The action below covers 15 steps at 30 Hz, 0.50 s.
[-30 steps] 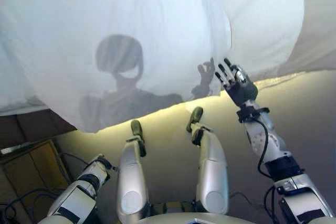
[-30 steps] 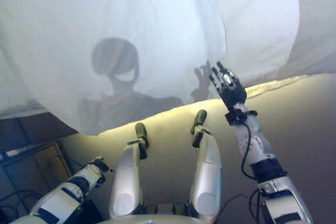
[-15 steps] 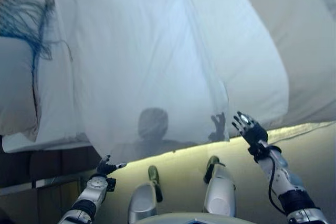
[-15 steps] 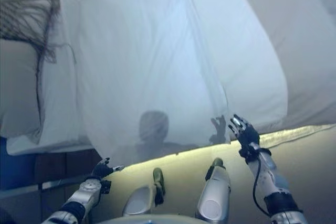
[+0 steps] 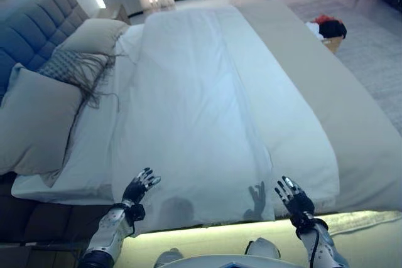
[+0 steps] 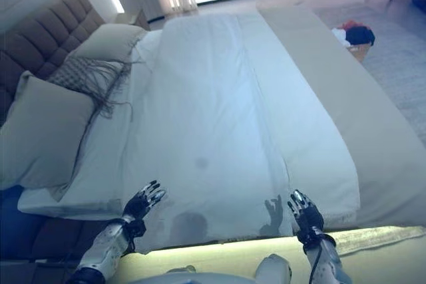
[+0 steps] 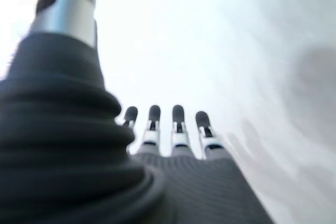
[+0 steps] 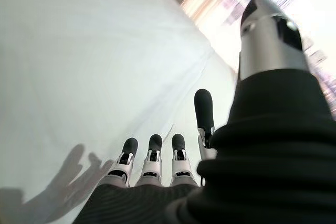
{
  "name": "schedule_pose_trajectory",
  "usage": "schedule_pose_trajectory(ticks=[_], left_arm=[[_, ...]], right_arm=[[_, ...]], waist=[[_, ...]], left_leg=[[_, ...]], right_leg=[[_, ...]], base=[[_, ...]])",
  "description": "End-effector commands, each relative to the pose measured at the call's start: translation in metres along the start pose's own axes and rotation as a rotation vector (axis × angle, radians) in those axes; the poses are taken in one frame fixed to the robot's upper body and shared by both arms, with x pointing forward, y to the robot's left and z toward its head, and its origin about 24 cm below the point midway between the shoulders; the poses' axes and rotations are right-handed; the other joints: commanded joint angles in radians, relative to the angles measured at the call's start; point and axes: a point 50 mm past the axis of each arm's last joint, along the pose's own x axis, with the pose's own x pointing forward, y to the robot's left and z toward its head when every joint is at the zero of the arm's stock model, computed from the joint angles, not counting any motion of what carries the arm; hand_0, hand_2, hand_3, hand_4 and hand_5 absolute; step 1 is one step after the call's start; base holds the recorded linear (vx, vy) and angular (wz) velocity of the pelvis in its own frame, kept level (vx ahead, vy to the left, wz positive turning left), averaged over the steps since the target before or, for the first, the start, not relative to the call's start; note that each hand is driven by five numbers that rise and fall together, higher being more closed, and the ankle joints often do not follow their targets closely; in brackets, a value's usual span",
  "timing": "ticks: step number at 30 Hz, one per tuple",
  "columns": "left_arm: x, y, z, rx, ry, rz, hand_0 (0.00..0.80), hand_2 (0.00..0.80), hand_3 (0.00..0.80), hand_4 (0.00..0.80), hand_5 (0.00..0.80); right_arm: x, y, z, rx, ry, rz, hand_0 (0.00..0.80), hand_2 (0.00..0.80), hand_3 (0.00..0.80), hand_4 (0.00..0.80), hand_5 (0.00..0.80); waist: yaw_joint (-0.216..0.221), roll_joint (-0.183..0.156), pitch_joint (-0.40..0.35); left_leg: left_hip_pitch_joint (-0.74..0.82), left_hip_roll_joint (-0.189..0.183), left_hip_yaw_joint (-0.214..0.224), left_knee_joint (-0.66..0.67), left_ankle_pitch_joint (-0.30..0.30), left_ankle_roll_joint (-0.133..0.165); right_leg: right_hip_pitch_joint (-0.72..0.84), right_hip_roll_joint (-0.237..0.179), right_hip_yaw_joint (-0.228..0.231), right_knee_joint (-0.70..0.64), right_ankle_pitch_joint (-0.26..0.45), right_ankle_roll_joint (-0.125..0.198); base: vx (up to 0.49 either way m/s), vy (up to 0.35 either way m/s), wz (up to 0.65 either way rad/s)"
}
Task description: Make the bed neatly
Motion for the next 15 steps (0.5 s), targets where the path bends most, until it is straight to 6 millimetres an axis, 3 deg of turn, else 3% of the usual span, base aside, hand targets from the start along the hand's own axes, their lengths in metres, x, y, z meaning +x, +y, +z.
schedule_pose_trajectory(ticks=[1,6,15], left_arm=[[0.004,-0.001,0.041,-0.096,-0.162,-0.038,0.000,0.000,0.000,0.000,0.000],[0.008,-0.020,0.041,-0.069,-0.166,-0.106,0.000,0.000,0.000,0.000,0.000],[0.010,-0.027,0.045,-0.050,-0.154,-0.127,0.000,0.000,0.000,0.000,0.000]], right_arm=[[0.009,0.026,0.011,0.119,-0.139,0.051,0.000,0.000,0.000,0.000,0.000],[0.009,0.035,0.003,0.111,-0.116,0.071,0.000,0.000,0.000,0.000,0.000],[0.008,0.045,-0.005,0.082,-0.072,0.120,0.000,0.000,0.000,0.000,0.000]], waist=[[0.032,-0.088,0.030],[0.036,-0.107,0.026],[0.034,-0.116,0.027]], left_leg=[[0.034,-0.022,-0.010,-0.017,0.018,-0.033],[0.046,-0.015,-0.005,-0.008,0.007,-0.031],[0.064,-0.015,0.001,-0.011,0.000,-0.026]], right_leg=[[0.296,-0.015,-0.018,-0.556,0.389,0.142],[0.301,-0.009,-0.012,-0.548,0.384,0.138],[0.312,-0.010,-0.010,-0.553,0.386,0.138]], base=[[0.044,-0.030,0.10],[0.016,-0.033,0.05],[0.004,-0.005,0.04]])
